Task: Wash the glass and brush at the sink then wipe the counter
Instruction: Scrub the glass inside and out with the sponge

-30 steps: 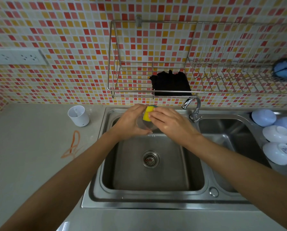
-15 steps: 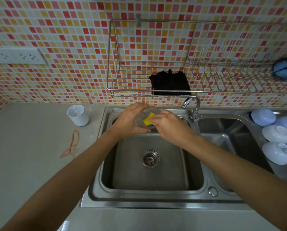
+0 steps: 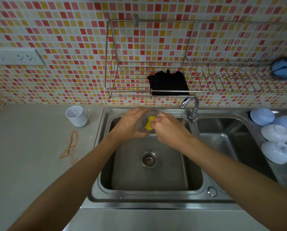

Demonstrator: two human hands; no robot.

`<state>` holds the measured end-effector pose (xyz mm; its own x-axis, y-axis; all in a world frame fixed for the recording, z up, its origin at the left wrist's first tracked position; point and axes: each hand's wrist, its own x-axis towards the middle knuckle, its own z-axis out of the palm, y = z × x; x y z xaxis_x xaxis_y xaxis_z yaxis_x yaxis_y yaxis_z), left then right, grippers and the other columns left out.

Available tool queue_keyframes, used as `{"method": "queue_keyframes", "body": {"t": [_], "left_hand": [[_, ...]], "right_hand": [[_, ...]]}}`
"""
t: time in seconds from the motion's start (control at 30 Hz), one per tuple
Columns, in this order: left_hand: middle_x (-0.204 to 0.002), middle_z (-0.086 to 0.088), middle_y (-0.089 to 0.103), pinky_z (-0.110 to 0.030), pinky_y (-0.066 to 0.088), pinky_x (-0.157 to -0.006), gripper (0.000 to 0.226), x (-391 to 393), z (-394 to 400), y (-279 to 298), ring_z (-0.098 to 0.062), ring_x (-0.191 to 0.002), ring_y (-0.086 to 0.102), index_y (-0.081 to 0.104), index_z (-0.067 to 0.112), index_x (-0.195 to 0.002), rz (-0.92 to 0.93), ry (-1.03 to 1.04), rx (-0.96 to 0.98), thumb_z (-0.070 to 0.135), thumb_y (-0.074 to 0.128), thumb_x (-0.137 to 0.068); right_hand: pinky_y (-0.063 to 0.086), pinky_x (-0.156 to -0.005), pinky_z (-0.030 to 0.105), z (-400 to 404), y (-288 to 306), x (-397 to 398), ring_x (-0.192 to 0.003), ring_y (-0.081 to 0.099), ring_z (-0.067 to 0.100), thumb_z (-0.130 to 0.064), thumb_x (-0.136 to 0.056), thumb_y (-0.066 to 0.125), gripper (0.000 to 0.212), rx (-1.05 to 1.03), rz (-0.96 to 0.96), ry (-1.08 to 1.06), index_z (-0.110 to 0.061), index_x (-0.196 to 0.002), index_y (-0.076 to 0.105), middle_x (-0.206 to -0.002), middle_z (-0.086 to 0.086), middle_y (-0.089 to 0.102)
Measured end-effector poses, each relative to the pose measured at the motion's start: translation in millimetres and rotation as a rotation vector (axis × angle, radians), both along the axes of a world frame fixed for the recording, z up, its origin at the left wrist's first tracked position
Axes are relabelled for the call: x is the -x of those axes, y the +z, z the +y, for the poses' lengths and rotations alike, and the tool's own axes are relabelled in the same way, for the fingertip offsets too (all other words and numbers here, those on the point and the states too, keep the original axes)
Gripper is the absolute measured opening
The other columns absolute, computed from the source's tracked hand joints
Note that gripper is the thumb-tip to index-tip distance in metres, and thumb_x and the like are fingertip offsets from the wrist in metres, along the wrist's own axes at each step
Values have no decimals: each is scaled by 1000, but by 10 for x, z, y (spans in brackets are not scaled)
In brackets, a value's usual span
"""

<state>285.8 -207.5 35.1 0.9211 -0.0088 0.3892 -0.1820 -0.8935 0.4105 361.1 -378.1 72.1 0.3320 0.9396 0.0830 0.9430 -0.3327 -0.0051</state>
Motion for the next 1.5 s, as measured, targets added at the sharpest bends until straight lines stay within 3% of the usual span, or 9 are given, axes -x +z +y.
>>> {"method": "queue_keyframes", "body": {"t": [0.27, 0.37, 0.43, 0.6, 0.77, 0.93, 1.1, 1.3, 1.5], "left_hand": [[-132, -4, 56, -23, 34, -101, 79, 39, 31, -89, -13, -121, 46, 49, 13, -134, 32, 40, -43, 37, 84, -68], [-134, -2, 53, -32, 41, -104, 83, 38, 82, -113, -14, -124, 47, 45, 16, -137, 58, 92, 25, 41, 83, -67], [-135, -1, 52, -36, 44, -102, 84, 48, 124, -101, -15, -124, 47, 43, 17, -137, 64, 143, 63, 42, 83, -67], [-136, 1, 51, -33, 45, -99, 86, 116, 158, -116, -14, -123, 48, 43, 19, -138, 79, 272, 158, 42, 85, -66], [-136, 1, 51, -30, 42, -100, 87, 159, 93, -78, -14, -124, 47, 42, 19, -138, 27, 281, 206, 39, 86, -66], [-138, 2, 50, -33, 44, -100, 89, 141, 37, -63, -14, -125, 47, 40, 21, -139, 49, 287, 174, 42, 85, -65], [-138, 1, 50, -33, 44, -101, 88, 126, -10, -62, -14, -124, 47, 41, 20, -139, 53, 299, 153, 43, 85, -66], [-138, 1, 51, -31, 42, -98, 88, 115, -106, -92, -15, -123, 48, 42, 20, -138, 62, 358, 151, 41, 87, -64], [-137, 2, 51, -29, 42, -98, 84, 168, -174, -134, -9, -119, 46, 43, 21, -136, 49, 407, 200, 38, 86, -66]], "right_hand": [[52, -79, 40, -59, -4, -76, -86, 61, 22, -13, -88, 51, 23, -77, 309, -80, -16, -90, 74, -92, 5, 72], [47, -70, 17, -105, 99, -114, -73, 61, 12, -14, -91, 57, 19, -202, 407, -163, -18, -99, 74, -91, -2, 72], [41, -55, 12, -129, 123, -144, -64, 59, 11, -15, -90, 61, 17, -350, 523, -279, -20, -101, 73, -83, -7, 70], [54, -83, 30, -173, 59, -181, -94, 65, 14, -18, -90, 63, 13, -726, 1153, -637, -18, -99, 73, -99, -1, 71], [55, -82, 35, -267, 31, -175, -90, 68, 21, -28, -87, 68, 22, -823, 1670, -776, -11, -102, 68, -100, 11, 70], [58, -73, 26, -307, 38, -209, -101, 66, 27, -16, -86, 68, 23, -805, 1755, -742, -7, -107, 64, -111, 18, 67], [58, -72, 29, -355, 32, -238, -95, 69, 29, -16, -88, 63, 28, -820, 1818, -778, -6, -113, 58, -110, 19, 65], [55, -54, 26, -490, 17, -269, -86, 68, 30, -17, -89, 55, 32, -902, 1984, -764, -2, -118, 55, -109, 22, 65], [47, -51, 25, -420, 253, -329, -82, 66, 26, -23, -87, 53, 30, -901, 2043, -619, -7, -112, 57, -103, 17, 65]]}}
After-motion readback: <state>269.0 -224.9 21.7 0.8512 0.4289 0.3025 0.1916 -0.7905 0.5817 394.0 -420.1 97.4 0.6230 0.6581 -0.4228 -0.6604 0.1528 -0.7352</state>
